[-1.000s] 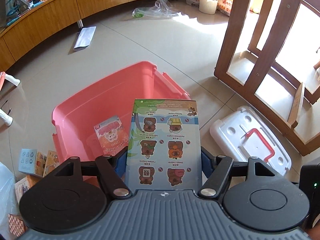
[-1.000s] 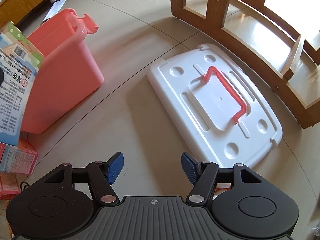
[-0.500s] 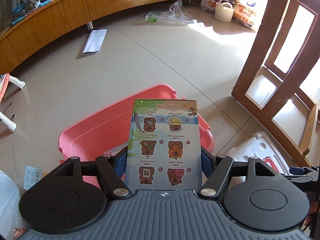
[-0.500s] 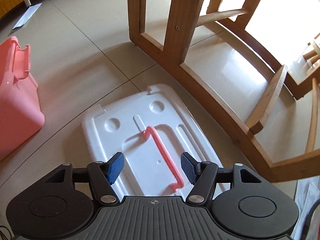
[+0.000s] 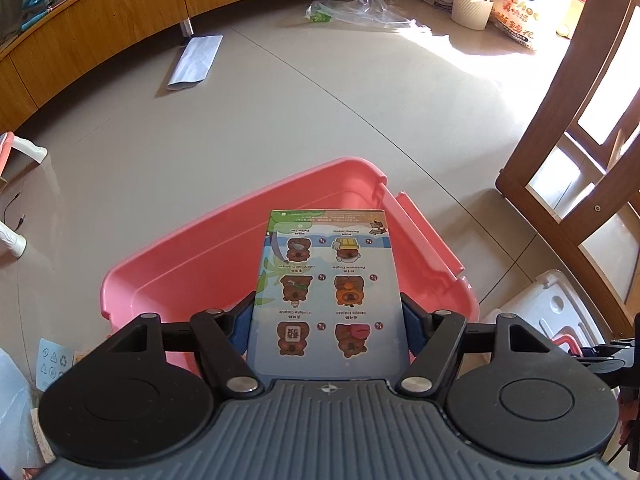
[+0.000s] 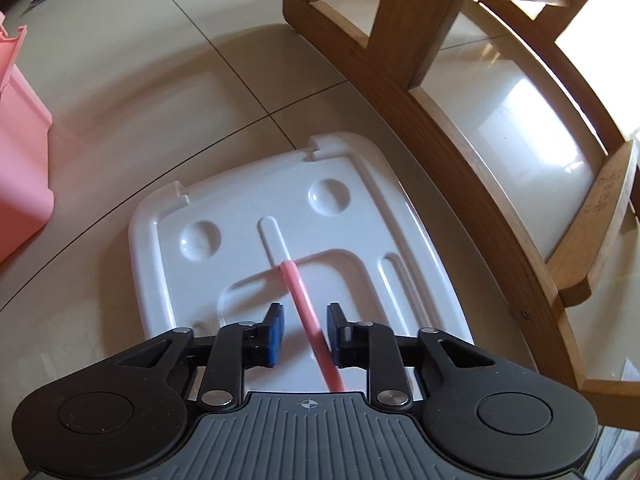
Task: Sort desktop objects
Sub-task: 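Carry the blue box over the pink bin and lower it inside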
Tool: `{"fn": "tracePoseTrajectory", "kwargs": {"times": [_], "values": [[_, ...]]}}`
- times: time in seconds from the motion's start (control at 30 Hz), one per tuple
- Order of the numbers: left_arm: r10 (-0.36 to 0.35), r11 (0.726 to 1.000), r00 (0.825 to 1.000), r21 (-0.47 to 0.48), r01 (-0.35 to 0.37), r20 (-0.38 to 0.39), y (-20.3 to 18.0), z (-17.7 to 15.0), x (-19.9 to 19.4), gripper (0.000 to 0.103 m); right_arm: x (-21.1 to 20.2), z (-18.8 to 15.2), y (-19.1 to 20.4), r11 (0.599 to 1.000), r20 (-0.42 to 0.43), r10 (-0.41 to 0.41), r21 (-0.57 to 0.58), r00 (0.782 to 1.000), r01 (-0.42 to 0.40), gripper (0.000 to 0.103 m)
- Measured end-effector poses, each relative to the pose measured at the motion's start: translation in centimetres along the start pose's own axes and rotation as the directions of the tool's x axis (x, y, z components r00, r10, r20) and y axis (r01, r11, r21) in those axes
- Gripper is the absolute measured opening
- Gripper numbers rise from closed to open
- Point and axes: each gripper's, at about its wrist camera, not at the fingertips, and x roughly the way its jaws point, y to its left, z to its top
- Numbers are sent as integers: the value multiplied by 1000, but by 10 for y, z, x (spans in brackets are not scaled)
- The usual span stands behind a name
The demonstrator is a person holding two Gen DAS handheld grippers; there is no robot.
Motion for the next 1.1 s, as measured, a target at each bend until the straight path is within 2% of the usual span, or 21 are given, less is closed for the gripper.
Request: {"fn": "tracePoseTrajectory", "kwargs": {"times": [0.2, 0.33, 0.47, 0.6, 0.73, 1.1], "values": [[-2, 1000, 1000, 6, 2, -1, 0, 3, 5, 71, 6, 9, 30, 988, 40, -10, -150, 999, 16, 10], [-5, 1000, 1000, 7, 5, -2, 1, 4, 9, 71, 9, 19, 50, 981, 59, 26, -193, 998, -14, 8], [-7, 1000, 1000, 4, 7, 2, 3, 6, 15, 71, 10, 30, 70, 973, 85, 31, -232, 996, -11, 8], [-5, 1000, 1000, 6, 5, 9, 4, 10, 22, 71, 12, 41, 81, 972, 98, 65, -233, 993, -41, 7], [-24, 999, 999, -33, 25, 22, 8, 13, 29, 71, 13, 49, 86, 969, 85, 78, -240, 993, -55, 8], [-46, 998, 999, -43, 46, 3, 4, 7, 71, 71, 11, 38, 81, 979, 65, 86, -191, 994, -72, 10]]}}
